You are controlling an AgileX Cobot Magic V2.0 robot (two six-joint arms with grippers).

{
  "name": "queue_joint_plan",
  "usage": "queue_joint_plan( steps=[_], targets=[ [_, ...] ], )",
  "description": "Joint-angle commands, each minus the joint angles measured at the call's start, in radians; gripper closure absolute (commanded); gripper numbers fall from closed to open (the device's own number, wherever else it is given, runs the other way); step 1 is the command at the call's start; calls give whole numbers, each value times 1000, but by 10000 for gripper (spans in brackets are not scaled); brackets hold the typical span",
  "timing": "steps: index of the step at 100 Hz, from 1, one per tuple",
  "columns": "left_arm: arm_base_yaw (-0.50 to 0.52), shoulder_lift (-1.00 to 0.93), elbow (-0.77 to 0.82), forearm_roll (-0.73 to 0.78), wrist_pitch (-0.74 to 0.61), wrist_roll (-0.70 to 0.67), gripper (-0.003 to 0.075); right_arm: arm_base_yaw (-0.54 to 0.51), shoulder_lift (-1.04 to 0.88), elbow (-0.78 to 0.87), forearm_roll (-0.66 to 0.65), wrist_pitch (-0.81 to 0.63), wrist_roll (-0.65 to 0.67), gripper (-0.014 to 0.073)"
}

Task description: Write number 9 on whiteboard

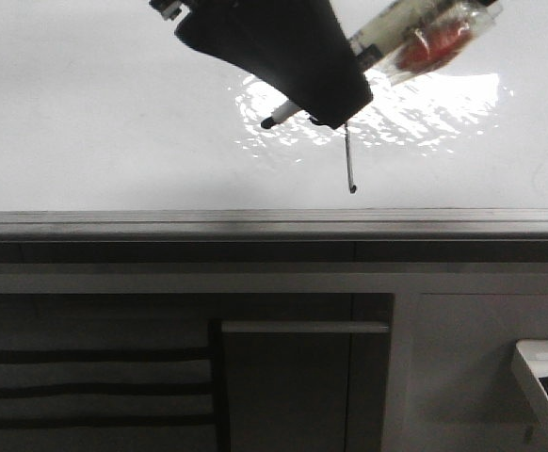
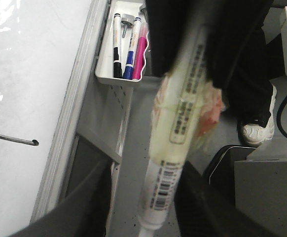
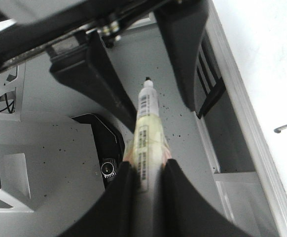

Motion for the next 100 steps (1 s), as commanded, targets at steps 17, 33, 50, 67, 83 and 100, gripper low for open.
queue_joint_plan(
  steps=[17,33,50,67,83,100],
  targets=[
    [-7,-31,-33,-40,-33,2,647,-2,-26,-34,58,13,-15,657],
    [-5,-31,-33,-36,-33,2,715,-2,-26,-34,51,17,-15,611],
    [23,-31,-33,-31,-29,2,741,-2,-26,-34,33,9,-13,380],
    [74,-42,-33,-2,-20,-24,741,-10,-35,-65,-10,4,48,272],
    [148,-87,-33,176,-11,-235,741,-51,-81,-106,-140,-68,253,272],
    [262,-133,-13,463,21,-665,741,-104,-124,-102,-162,-97,300,272]
  ],
)
